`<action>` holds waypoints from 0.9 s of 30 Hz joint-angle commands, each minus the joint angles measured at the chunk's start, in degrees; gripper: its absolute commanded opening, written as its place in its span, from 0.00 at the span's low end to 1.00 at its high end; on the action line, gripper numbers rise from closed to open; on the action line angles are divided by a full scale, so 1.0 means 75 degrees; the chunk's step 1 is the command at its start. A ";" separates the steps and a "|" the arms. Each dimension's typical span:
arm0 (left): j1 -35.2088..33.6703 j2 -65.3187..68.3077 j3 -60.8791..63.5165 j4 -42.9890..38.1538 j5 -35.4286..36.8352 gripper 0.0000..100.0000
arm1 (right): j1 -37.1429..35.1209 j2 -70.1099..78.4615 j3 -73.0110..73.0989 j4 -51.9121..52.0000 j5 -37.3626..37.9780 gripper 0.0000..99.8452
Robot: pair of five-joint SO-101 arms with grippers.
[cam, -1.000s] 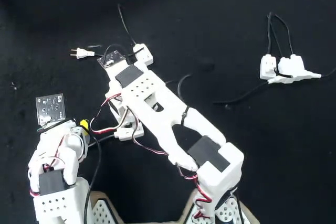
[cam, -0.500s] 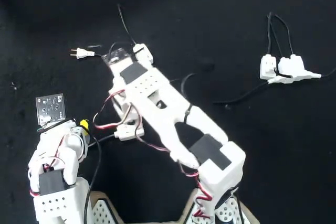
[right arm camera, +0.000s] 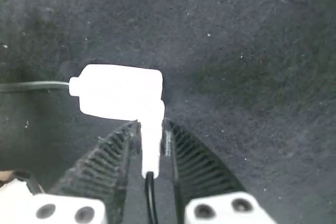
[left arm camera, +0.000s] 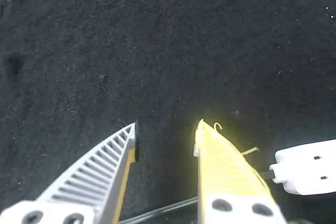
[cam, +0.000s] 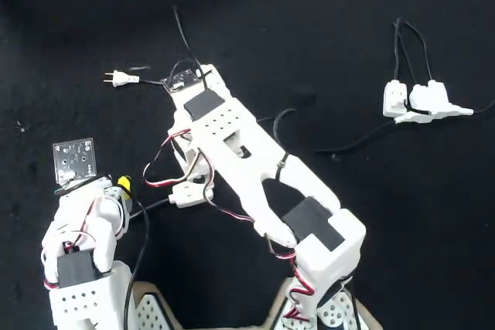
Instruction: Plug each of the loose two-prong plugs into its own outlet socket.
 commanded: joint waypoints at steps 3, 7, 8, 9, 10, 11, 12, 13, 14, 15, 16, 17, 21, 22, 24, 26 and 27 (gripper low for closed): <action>-0.0088 -0.0023 -0.0428 -0.0117 0.0047 0.19 | -0.0234 -0.0053 0.0088 -0.0141 -0.0070 0.01; -0.0088 -0.0023 -0.0428 -0.0129 0.0047 0.19 | -0.0223 -0.0053 -0.0088 -0.0094 -0.0070 0.01; -0.0088 -0.0023 -0.0428 -0.0129 0.0047 0.19 | -0.0223 -0.0053 -0.0111 -0.0094 -0.0070 0.01; -0.0088 -0.0023 -0.0428 -0.0129 0.0047 0.19 | -0.0234 -0.0053 -0.0135 -0.0094 -0.0070 0.01; -0.0088 -0.0023 -0.0428 -0.0129 0.0047 0.19 | -0.0234 -0.0053 -0.0135 -0.0094 -0.0070 0.01; -0.0088 -0.0023 -0.0428 -0.0129 0.0047 0.19 | -0.0234 -0.0053 -0.0135 -0.0082 -0.0070 0.01; -0.0088 -0.0023 -0.0428 -0.0129 0.0047 0.19 | -0.0234 -0.0053 -0.0135 0.0000 -0.0070 0.01; -0.0088 -0.0023 -0.0428 -0.0129 0.0047 0.19 | -0.0234 -0.0053 -0.0147 0.0082 -0.0070 0.01; -0.0088 -0.0023 -0.0428 -0.0129 0.0047 0.19 | -0.0234 -0.0053 -0.0147 0.0164 -0.0059 0.01; -0.0088 -0.0023 -0.0428 -0.0129 0.0047 0.19 | -0.0234 -0.0053 -0.0147 0.0188 -0.0059 0.01; -0.0088 -0.0023 -0.0428 -0.0129 0.0047 0.19 | -0.0234 -0.0053 -0.0147 0.0188 -0.0059 0.01; -0.0088 -0.0023 -0.0428 -0.0129 0.0047 0.19 | -0.0223 -0.0053 -0.0147 0.0188 -0.0059 0.01; -0.0088 -0.0023 -0.0428 -0.0129 0.0047 0.19 | -0.0234 -0.0053 -0.0147 0.0188 -0.0059 0.01; -0.0088 -0.0023 -0.0428 -0.0129 0.0047 0.19 | -0.0234 -0.0053 -0.0147 0.0188 -0.0059 0.01; -0.0088 -0.0023 -0.0428 -0.0129 0.0047 0.19 | -0.0234 -0.0053 -0.0158 0.0188 -0.0059 0.01; -0.0088 -0.0023 -0.0428 -0.0141 0.0047 0.19 | -0.0234 -0.0053 -0.0275 0.0258 -0.0047 0.01; -0.0088 -0.0023 -0.0428 -0.0141 0.0047 0.19 | -0.0234 -0.0053 -0.0393 0.0410 0.0012 0.01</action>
